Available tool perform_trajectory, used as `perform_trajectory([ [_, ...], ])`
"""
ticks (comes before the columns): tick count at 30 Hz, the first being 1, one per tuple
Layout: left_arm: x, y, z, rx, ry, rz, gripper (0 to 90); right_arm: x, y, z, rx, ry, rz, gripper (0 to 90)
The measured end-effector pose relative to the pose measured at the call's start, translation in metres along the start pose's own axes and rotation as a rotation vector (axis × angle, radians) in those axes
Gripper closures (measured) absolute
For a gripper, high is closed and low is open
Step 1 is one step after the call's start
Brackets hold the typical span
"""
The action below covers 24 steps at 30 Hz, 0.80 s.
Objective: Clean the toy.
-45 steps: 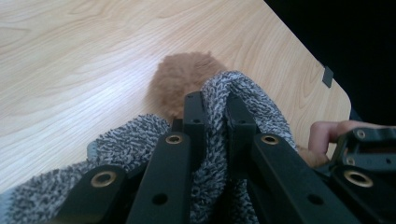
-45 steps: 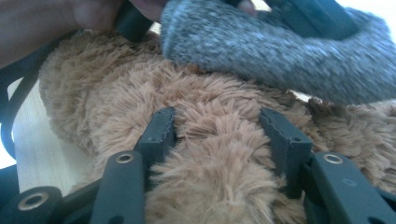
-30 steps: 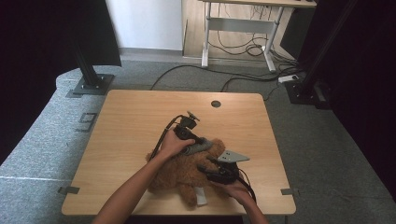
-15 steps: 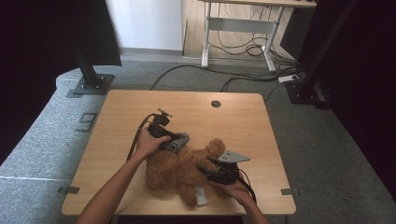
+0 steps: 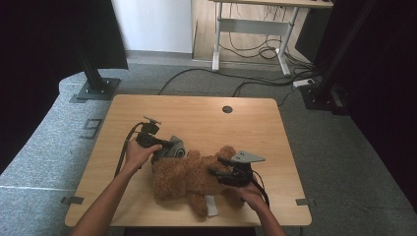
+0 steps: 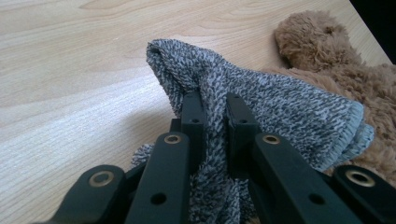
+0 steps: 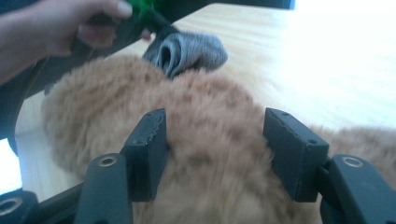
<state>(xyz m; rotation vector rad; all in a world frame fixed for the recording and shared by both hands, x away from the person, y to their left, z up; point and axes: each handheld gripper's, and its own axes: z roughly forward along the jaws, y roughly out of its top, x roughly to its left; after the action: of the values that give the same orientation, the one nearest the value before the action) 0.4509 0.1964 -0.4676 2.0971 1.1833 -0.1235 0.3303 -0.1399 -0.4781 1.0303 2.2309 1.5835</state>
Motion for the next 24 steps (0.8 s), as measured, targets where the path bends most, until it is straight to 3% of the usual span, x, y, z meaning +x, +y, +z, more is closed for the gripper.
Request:
perform_trajectory([
  [6, 0.001, 0.000, -0.002, -0.008, 0.001, -0.002, 80.2, -0.003, 0.032, 0.013, 0.022, 0.008, -0.005, 35.8],
  [13, 0.009, -0.004, -0.009, -0.025, 0.000, -0.020, 80.2, -0.004, 0.063, 0.052, 0.117, 0.035, 0.008, 33.1],
  [19, 0.012, -0.007, -0.012, -0.034, 0.001, -0.025, 80.1, -0.003, 0.063, 0.088, 0.273, 0.040, 0.016, 32.1],
  [24, 0.014, -0.008, -0.013, -0.034, 0.003, -0.027, 80.1, -0.006, 0.055, 0.096, 0.367, 0.028, 0.020, 33.2],
])
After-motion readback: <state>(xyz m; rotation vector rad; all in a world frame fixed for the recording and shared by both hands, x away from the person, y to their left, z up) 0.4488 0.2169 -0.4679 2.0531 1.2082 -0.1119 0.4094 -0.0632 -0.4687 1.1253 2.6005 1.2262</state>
